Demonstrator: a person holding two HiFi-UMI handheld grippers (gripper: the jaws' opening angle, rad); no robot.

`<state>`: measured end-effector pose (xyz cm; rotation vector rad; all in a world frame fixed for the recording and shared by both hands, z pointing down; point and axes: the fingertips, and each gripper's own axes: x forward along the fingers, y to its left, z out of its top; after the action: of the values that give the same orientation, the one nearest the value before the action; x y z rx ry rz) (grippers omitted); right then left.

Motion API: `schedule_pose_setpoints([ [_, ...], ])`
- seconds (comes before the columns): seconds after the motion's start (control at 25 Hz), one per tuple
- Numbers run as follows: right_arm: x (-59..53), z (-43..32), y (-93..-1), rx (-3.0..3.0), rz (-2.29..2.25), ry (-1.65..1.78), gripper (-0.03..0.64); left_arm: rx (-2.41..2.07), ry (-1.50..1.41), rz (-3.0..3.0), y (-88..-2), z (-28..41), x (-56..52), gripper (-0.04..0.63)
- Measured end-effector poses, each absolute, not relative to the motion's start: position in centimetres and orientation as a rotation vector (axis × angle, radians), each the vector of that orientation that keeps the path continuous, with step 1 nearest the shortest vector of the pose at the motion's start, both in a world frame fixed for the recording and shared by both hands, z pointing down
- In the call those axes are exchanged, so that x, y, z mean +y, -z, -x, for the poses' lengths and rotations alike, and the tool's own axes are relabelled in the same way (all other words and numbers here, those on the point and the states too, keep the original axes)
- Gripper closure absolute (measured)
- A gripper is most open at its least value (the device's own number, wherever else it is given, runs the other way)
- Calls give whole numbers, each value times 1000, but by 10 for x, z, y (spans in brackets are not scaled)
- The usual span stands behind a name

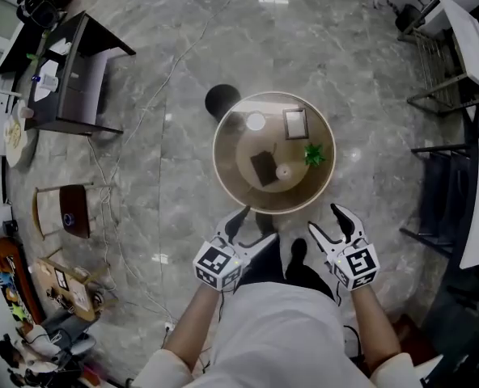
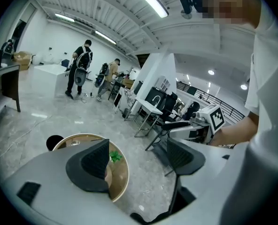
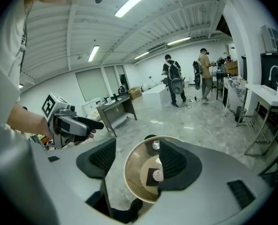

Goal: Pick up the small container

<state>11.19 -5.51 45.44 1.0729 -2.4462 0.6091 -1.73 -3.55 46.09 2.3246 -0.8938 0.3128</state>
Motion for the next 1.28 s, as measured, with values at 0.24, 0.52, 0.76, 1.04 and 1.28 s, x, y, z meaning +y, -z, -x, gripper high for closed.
schedule_pose_setpoints([
  [0.24,-76,-102,-486,-2401,-1081,-629,314,-875,-325,-2291,-498,30,-60,207],
  [0.52,-94,-95,-519,-2370,-1025,-656,314,-861,-350,-2247,-533,27,-70,207],
  [0.76,-118,-97,-554,-2375,-981,-692,314,-909,-331,-2205,-570,20,-91,206],
  [1.04,-132,-90,-611,-2356,-825,-675,314,-957,-280,-2099,-622,7,-107,199],
  [1.28,-136,-84,-673,-2350,-724,-680,313,-1001,-306,-2065,-680,8,-116,202],
])
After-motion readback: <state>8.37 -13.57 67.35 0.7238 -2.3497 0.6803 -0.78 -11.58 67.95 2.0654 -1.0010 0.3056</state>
